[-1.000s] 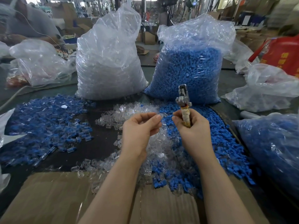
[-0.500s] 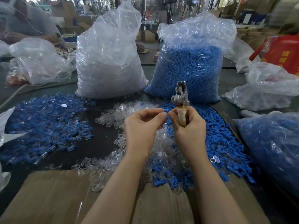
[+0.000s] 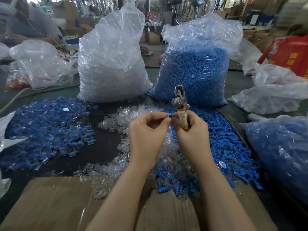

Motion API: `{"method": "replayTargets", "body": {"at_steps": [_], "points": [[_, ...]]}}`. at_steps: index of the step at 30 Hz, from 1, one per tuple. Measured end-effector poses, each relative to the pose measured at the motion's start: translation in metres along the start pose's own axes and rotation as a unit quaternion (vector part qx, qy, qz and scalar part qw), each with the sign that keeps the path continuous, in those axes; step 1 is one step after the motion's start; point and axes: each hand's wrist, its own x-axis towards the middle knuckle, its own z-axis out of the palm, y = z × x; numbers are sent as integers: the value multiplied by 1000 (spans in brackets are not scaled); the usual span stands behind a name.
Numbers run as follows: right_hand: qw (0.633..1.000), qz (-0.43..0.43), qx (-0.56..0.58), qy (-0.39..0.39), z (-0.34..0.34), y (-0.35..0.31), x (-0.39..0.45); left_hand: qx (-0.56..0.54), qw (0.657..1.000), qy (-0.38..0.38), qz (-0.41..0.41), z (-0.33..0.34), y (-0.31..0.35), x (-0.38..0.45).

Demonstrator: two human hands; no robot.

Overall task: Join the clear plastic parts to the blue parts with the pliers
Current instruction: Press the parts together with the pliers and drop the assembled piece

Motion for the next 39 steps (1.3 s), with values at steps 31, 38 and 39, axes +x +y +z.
{"method": "replayTargets", "body": {"at_steps": [31, 38, 39], "points": [[972, 33, -54, -225, -15, 0, 3, -109, 994, 6, 13, -15, -2, 11], [971, 12, -81, -223, -15, 2, 2, -125, 992, -7, 11, -17, 1, 12], [972, 7, -90, -218, -14, 2, 2, -125, 992, -7, 10, -17, 1, 12]]}}
